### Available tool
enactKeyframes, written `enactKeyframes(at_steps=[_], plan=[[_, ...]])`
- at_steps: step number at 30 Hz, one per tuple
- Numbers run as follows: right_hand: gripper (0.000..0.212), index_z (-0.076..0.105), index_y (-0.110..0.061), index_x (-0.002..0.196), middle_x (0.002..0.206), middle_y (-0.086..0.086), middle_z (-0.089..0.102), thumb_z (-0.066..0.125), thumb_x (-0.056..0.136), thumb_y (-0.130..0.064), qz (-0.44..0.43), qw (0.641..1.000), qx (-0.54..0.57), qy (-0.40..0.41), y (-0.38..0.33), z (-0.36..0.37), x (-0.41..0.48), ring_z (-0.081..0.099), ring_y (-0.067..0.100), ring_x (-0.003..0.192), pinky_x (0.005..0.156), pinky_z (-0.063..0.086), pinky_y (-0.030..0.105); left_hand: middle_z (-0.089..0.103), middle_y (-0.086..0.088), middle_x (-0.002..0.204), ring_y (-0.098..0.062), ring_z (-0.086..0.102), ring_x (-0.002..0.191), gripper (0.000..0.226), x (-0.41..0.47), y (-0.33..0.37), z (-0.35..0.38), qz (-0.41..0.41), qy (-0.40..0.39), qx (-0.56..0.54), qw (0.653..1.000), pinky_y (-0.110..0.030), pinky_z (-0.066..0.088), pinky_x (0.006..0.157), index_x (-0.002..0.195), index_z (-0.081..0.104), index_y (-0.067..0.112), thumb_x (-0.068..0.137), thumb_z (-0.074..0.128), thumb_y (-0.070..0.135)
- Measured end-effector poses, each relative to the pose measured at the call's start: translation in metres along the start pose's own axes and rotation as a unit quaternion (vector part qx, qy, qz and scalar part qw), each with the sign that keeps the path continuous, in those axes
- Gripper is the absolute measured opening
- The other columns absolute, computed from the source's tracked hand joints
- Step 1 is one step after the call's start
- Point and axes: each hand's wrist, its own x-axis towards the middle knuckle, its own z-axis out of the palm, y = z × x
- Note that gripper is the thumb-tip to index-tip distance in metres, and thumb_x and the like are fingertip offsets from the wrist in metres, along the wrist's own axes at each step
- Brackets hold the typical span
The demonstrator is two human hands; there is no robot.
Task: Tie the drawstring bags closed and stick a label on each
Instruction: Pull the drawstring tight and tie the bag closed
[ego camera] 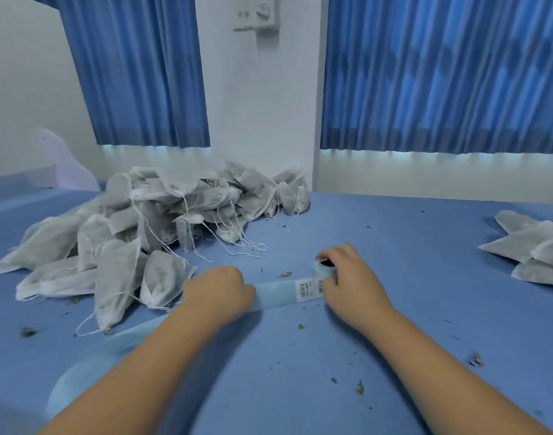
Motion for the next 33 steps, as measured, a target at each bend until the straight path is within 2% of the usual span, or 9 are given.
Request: enactKeyframes(at_steps=[5,8,10,17,21,23,25,27,33], plan=[[0.035,0.057,-0.022,0.121,0.115,-0.015,0.041,0.054,0.088,-0.009,-0.028,0.998,0.054,0.023,0.011,0.007,-0.008,0.052,-0.001,0.081,0.071,0.042,0.019,0.061,-0.002,0.09,-0.026,0.057,0.088,0.025,0.004,-0.013,-0.011,-0.017,0.043,-0.053,0.998,-0.027,0.039,0.062,0.083,0.061,0.015,0.089,0.044,0.032],[0.036,0.059,-0.024,0.118,0.105,-0.019,0.042,0.058,0.086,-0.008,0.001,0.996,0.076,0.036,0.016,0.003,-0.01,0.053,-0.002,0.071,0.064,0.037,0.012,0.053,-0.008,0.126,-0.028,0.055,0.111,0.032,0.014,-0.029,-0.025,-0.057,0.048,0.058,0.996,-0.033,0.043,0.082,0.117,0.061,0.019,0.091,0.048,0.031],[0.036,0.06,-0.026,0.116,0.103,-0.023,0.042,0.058,0.086,-0.006,0.014,0.995,0.094,0.038,0.015,0.003,-0.011,0.053,-0.002,0.068,0.062,0.036,0.01,0.047,-0.011,0.132,-0.031,0.053,0.117,0.041,0.018,-0.044,-0.031,-0.1,0.033,0.134,0.985,-0.036,0.04,0.082,0.128,0.053,0.015,0.093,0.049,0.034],[0.031,0.056,-0.032,0.108,0.106,-0.02,0.044,0.056,0.088,-0.008,0.009,0.992,0.126,0.019,0.008,0.005,-0.012,0.05,-0.006,0.068,0.064,0.037,0.004,0.055,-0.012,0.129,-0.03,0.057,0.116,0.04,0.021,-0.084,-0.021,-0.189,-0.011,0.109,0.976,-0.035,0.042,0.077,0.129,0.043,0.008,0.092,0.053,0.017],[0.031,0.054,-0.035,0.104,0.103,-0.023,0.044,0.057,0.087,-0.009,0.009,0.99,0.137,0.022,0.007,0.004,-0.012,0.05,-0.008,0.068,0.064,0.036,0.004,0.061,-0.01,0.117,-0.03,0.059,0.104,0.034,0.023,-0.088,-0.025,-0.156,0.036,0.027,0.987,-0.035,0.044,0.078,0.111,0.053,0.013,0.094,0.049,0.042],[0.03,0.055,-0.034,0.104,0.103,-0.022,0.046,0.057,0.087,-0.008,0.009,0.989,0.142,0.027,0.006,0.003,-0.012,0.049,-0.007,0.068,0.064,0.037,0.005,0.066,-0.012,0.107,-0.029,0.059,0.093,0.031,0.027,-0.077,-0.038,-0.13,0.052,-0.069,0.988,-0.034,0.049,0.078,0.099,0.057,0.012,0.09,0.055,0.042],[0.03,0.058,-0.03,0.104,0.105,-0.018,0.048,0.056,0.086,-0.005,0.006,0.987,0.155,0.034,0.003,0.001,-0.012,0.05,-0.007,0.067,0.065,0.038,0.005,0.069,-0.012,0.091,-0.025,0.062,0.075,0.018,0.028,-0.059,-0.053,-0.105,0.07,-0.239,0.963,-0.03,0.053,0.063,0.092,0.063,0.011,0.084,0.066,0.027],[0.032,0.059,-0.028,0.102,0.106,-0.015,0.052,0.055,0.085,-0.002,0.008,0.981,0.183,0.058,-0.001,-0.003,-0.012,0.052,-0.007,0.07,0.066,0.039,0.004,0.07,-0.01,0.081,-0.019,0.065,0.062,0.013,0.026,-0.034,-0.068,-0.071,0.047,-0.415,0.906,-0.027,0.053,0.052,0.091,0.068,0.011,0.081,0.073,0.018],[0.027,0.059,-0.041,0.097,0.112,-0.019,0.062,0.059,0.092,-0.014,0.04,0.93,0.352,0.096,-0.008,-0.029,-0.012,0.058,-0.013,0.086,0.068,0.044,0.004,0.074,-0.009,0.088,-0.02,0.07,0.065,0.019,0.013,0.056,-0.082,0.061,-0.077,-0.628,0.772,-0.03,0.057,0.059,0.107,0.066,0.005,0.09,0.068,0.01]])
